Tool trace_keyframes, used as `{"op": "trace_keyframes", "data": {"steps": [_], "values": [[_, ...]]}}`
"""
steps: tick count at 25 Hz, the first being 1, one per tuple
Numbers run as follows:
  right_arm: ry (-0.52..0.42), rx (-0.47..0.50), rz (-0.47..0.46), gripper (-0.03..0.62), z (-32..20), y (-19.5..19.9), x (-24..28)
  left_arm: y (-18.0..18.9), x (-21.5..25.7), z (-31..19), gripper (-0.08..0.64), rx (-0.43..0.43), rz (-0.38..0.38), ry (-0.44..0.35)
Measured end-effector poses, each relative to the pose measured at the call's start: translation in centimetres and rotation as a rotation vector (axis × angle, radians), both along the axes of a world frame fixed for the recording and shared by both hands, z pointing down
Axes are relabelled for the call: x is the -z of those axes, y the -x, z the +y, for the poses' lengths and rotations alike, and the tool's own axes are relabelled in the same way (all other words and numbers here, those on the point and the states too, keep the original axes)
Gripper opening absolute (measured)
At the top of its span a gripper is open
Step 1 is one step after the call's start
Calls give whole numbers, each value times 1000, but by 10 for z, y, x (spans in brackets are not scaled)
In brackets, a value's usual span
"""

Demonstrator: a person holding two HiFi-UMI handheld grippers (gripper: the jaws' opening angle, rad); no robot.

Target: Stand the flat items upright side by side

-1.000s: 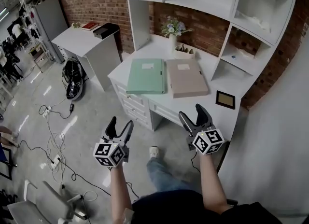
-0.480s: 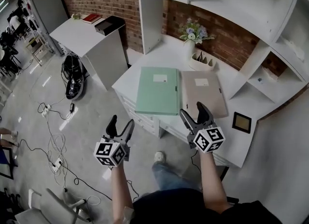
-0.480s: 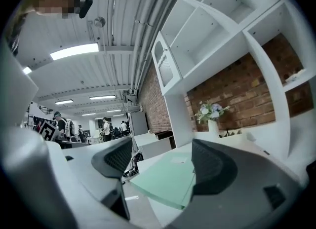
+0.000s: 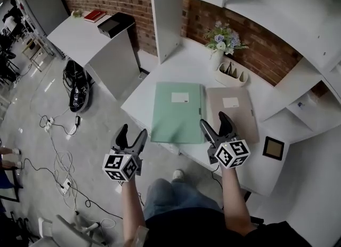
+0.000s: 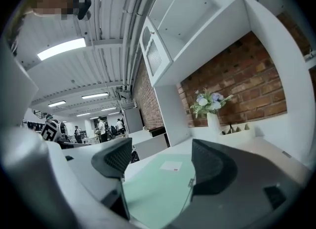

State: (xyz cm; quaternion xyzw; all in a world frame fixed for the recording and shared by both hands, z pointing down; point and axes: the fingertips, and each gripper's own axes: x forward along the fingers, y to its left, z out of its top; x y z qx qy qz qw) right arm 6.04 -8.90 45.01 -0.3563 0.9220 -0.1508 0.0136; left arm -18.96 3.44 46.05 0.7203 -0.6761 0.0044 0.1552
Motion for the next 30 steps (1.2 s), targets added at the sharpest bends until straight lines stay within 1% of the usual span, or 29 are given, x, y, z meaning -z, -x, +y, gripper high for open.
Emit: {"op": "trace_keyframes", "data": {"steps": [8, 11, 14, 16, 19, 24, 30], "values": [[19, -45, 20, 359, -24, 6, 1, 5, -4, -43, 313, -64, -4, 31], [39, -64, 42, 359, -33, 7, 2, 7, -6, -62, 313, -89, -11, 60], [72, -74, 72, 359, -44, 12, -2, 8, -13, -82, 313, -118, -19, 106], [110, -72, 104, 359, -49, 18, -9, 9, -18, -94, 313, -140, -24, 143], [192, -60, 162, 359, -54, 27, -30, 8, -32, -111, 313, -170, -23, 207], [335, -38, 241, 359, -59, 38, -74, 8, -65, -134, 313, -192, 17, 318], [462, -57, 298, 359, -64, 42, -116, 2, -103, -146, 313, -220, 64, 432]]}}
